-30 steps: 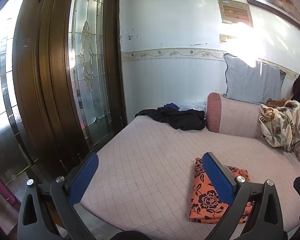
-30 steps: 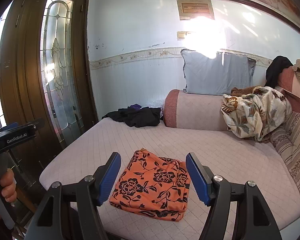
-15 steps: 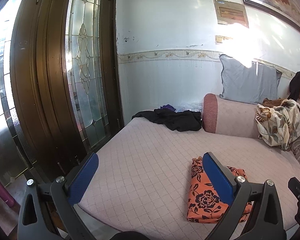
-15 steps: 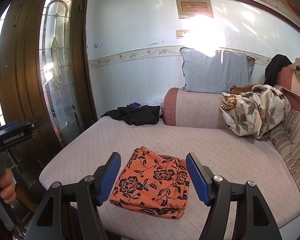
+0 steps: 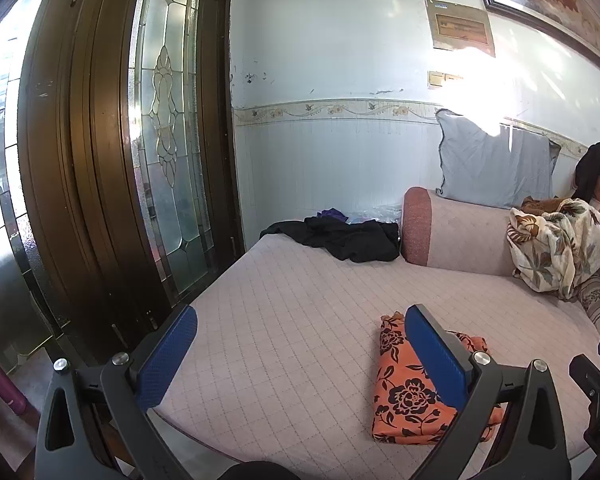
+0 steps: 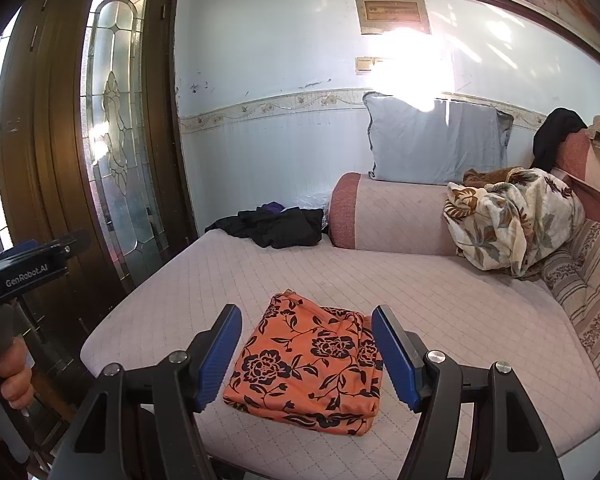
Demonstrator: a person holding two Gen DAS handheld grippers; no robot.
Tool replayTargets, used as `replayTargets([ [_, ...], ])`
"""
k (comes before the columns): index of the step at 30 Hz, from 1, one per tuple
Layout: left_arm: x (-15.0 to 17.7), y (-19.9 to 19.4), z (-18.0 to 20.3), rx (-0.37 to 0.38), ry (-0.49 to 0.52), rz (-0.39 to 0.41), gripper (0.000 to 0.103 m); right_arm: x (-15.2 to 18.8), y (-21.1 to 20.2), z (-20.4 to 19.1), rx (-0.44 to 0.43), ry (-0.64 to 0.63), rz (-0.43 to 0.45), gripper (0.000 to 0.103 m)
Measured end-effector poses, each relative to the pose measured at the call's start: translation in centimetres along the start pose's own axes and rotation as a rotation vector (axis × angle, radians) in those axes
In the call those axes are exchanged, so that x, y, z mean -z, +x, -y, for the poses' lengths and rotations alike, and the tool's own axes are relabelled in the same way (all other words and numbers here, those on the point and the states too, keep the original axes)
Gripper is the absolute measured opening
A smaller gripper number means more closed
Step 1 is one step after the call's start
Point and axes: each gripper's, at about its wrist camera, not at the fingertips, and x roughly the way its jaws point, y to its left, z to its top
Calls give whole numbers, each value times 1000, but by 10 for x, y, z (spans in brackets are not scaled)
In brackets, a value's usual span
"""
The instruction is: Fold small clothes
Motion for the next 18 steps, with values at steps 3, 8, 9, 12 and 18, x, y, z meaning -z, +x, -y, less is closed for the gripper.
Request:
replayTargets([
  [3,0,-1,0,4,0,2,103,0,0,-2,0,-1,-1,71],
  [8,1,-1,-1,11,-2,0,103,-2,-3,-3,-1,-2,8,71],
  [9,1,-1,-2,13,-2,1,103,-2,-4,-4,-1,-3,9,71],
  [12,1,-2,-3,17,-4,2,103,-2,-5,-6,0,-7,10,71],
  [18,2,-3,-6,29,-8,1,103,-1,-4,-12,-2,-17,5,71],
])
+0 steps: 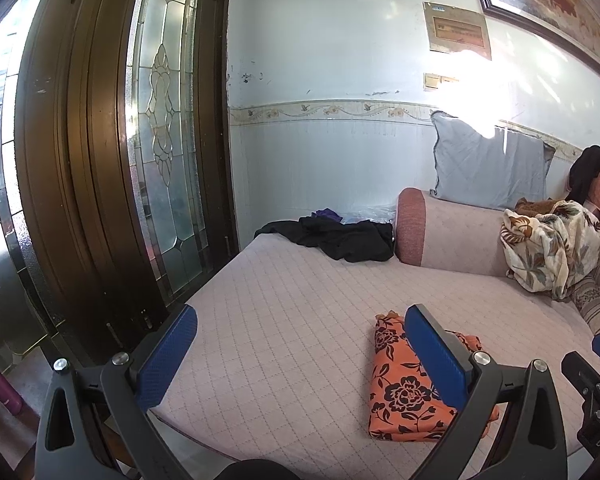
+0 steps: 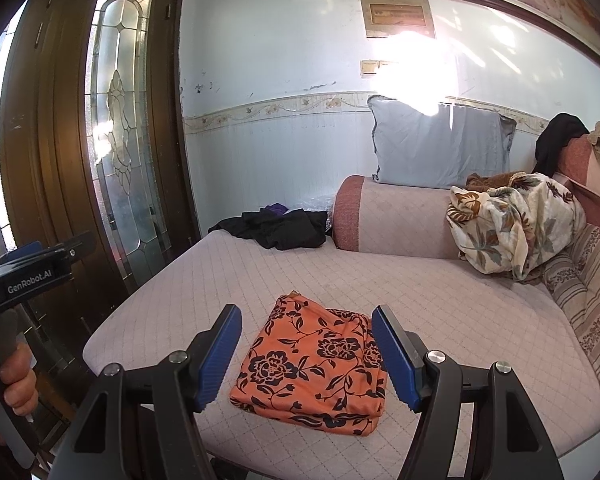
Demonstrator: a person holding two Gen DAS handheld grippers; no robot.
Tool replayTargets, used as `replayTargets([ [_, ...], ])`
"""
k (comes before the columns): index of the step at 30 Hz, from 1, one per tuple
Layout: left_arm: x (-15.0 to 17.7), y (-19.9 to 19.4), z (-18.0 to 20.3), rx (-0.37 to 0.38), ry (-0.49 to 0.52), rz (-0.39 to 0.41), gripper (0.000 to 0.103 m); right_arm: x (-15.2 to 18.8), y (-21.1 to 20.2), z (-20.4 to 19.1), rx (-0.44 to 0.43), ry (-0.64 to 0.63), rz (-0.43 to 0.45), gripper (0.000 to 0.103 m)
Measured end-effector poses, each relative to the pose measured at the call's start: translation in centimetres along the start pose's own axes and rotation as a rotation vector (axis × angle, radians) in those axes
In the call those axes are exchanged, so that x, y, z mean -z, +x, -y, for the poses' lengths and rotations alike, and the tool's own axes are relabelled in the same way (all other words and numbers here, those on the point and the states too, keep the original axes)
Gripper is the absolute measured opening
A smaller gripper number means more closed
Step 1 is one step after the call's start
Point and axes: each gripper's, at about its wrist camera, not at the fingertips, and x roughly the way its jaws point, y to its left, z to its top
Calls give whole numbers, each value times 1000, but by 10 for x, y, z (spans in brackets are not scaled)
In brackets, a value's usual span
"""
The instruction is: Fold small clothes
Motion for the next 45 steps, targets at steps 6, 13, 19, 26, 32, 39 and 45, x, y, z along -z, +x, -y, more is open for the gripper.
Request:
replayTargets([
  [6,1,1,-2,9,-2,-4,103,-1,-1,-3,1,-6,4,71],
  [13,6,5,-1,22,8,-20,103,3,4,-4,10,4,-11,71],
  [19,6,8,-2,31,7,-25,103,3,8,-6,15,4,-20,71],
  [26,6,12,-5,38,3,-28,103,2,13,-8,19,4,-23,71],
  [32,5,18,-3,47,11,-33,103,2,17,-7,25,5,-29,71],
  [39,6,26,0,56,19,-41,103,2,23,-5,31,13,-39,71],
  [45,7,36,0,63,14,-56,103,-2,30,-7,33,5,-38,71],
])
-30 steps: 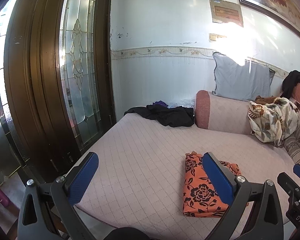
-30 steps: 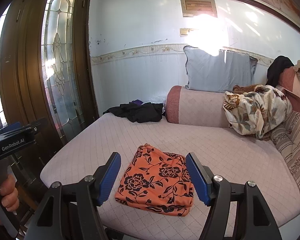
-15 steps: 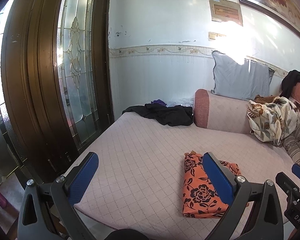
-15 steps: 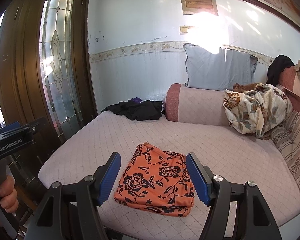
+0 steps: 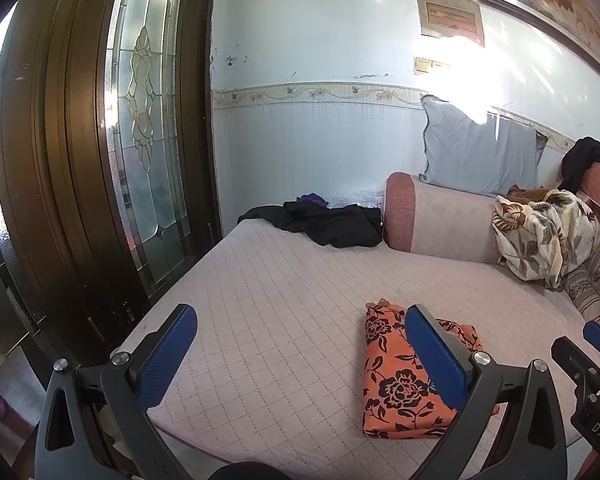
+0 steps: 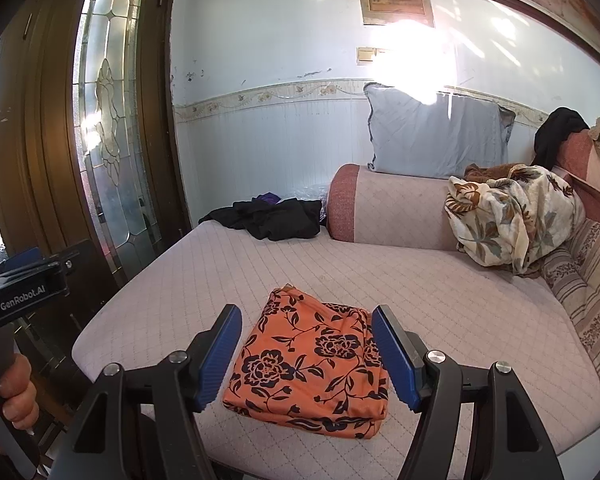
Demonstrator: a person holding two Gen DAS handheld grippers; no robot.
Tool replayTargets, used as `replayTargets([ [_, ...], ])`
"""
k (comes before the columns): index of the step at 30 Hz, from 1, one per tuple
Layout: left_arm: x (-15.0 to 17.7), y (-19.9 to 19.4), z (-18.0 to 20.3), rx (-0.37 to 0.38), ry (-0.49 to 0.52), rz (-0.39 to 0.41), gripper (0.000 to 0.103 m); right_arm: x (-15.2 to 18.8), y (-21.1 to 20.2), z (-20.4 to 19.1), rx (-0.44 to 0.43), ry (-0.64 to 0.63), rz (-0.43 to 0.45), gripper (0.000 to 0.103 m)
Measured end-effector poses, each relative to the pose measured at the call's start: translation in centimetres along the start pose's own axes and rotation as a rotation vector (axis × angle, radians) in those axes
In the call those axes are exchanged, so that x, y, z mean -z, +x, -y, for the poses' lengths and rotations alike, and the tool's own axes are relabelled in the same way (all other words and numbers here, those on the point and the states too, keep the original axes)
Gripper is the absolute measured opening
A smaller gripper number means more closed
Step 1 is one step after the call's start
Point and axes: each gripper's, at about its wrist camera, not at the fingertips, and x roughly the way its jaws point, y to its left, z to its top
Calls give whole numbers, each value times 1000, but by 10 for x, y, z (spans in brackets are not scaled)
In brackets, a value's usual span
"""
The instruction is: Fold small clothes
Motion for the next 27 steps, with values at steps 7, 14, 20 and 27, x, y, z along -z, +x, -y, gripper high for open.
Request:
replayTargets([
  [7,-1,16,4,0,8,-23,103,-5,13,-3,-4,-7,-2,71],
  [14,-3,33,10,-2,14,-48,103,-9,31,-2,-13,-4,-18,71],
  [20,-7,47,14,-3,16,-70,103,-11,48,1,-20,6,-38,71],
  [27,-7,58,17,1,19,-91,103,-13,63,8,-18,29,-53,71],
])
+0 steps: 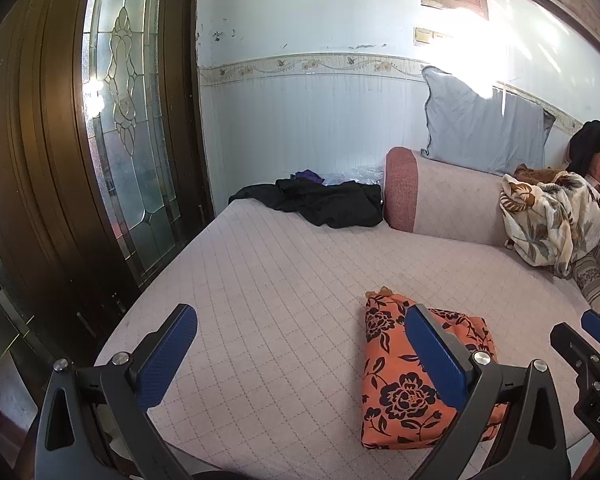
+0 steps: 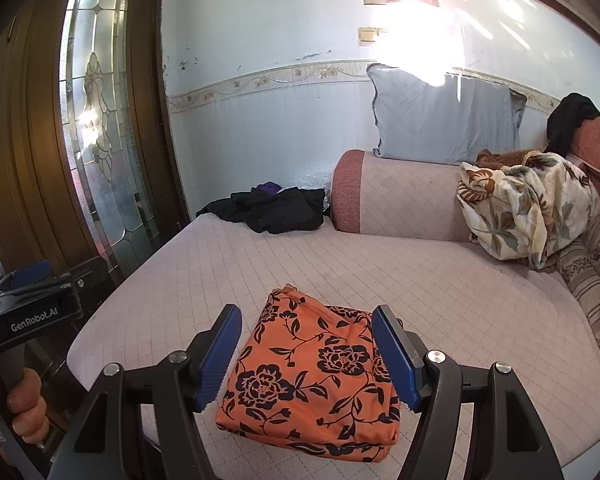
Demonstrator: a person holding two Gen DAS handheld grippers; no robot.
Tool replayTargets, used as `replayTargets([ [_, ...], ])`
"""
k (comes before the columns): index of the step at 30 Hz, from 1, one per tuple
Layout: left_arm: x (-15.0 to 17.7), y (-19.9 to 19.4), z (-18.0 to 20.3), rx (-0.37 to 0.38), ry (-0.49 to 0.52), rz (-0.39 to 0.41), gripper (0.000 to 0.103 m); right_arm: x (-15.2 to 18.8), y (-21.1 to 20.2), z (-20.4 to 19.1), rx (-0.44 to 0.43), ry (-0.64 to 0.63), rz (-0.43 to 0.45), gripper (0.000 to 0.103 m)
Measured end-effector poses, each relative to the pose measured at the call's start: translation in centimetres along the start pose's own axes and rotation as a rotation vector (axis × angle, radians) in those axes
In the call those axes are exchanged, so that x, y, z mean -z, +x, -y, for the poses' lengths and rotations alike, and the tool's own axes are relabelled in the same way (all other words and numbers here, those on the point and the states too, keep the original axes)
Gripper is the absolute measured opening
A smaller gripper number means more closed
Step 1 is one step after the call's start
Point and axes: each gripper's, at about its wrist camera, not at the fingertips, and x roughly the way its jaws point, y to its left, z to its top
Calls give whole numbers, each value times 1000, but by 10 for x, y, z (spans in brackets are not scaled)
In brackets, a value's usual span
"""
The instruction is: Fold small clothes
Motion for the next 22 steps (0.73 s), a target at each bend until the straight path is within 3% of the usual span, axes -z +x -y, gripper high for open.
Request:
replayTargets([
  [22,-3,12,8,-2,2,0,103,-2,15,0,-18,6,-12,71],
])
